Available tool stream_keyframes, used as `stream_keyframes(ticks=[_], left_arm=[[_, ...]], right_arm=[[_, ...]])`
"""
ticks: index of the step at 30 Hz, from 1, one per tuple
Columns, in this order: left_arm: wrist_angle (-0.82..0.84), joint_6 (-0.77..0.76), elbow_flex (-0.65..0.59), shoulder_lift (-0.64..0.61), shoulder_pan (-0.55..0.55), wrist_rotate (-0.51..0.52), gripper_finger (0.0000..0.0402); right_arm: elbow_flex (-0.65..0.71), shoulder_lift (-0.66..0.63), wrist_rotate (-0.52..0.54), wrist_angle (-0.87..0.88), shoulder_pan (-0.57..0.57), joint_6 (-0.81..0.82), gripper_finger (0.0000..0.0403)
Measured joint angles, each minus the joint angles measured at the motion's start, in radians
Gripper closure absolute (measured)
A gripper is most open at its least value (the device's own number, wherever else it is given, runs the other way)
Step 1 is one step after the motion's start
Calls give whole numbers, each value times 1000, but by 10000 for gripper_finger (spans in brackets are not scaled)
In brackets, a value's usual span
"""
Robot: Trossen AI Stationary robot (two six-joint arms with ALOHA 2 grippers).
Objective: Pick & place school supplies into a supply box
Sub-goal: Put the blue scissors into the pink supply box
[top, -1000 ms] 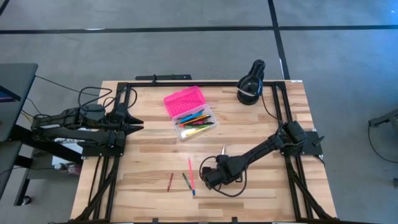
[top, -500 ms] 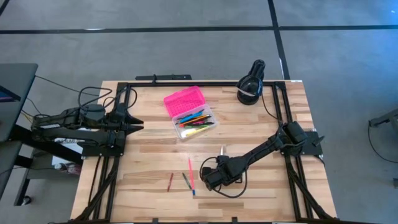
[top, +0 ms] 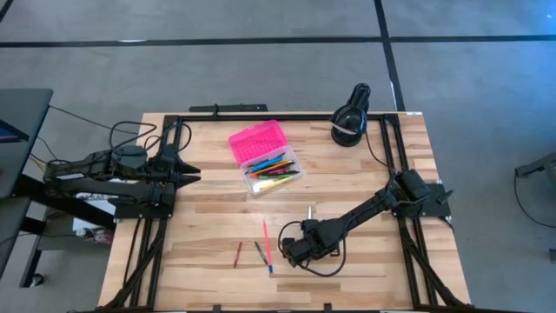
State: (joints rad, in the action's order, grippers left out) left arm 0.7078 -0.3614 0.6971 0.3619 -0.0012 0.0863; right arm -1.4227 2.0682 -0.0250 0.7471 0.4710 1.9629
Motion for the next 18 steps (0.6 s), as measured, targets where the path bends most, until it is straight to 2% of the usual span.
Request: stream_keyframes(ticks=[13,18], left_arm=[[0,0,0,0,0,5,281],[0,0,0,0,0,5,281]], right_arm=[[2,2,-4,-45,0,53,247],[2,2,-6,-47,2,67,241]])
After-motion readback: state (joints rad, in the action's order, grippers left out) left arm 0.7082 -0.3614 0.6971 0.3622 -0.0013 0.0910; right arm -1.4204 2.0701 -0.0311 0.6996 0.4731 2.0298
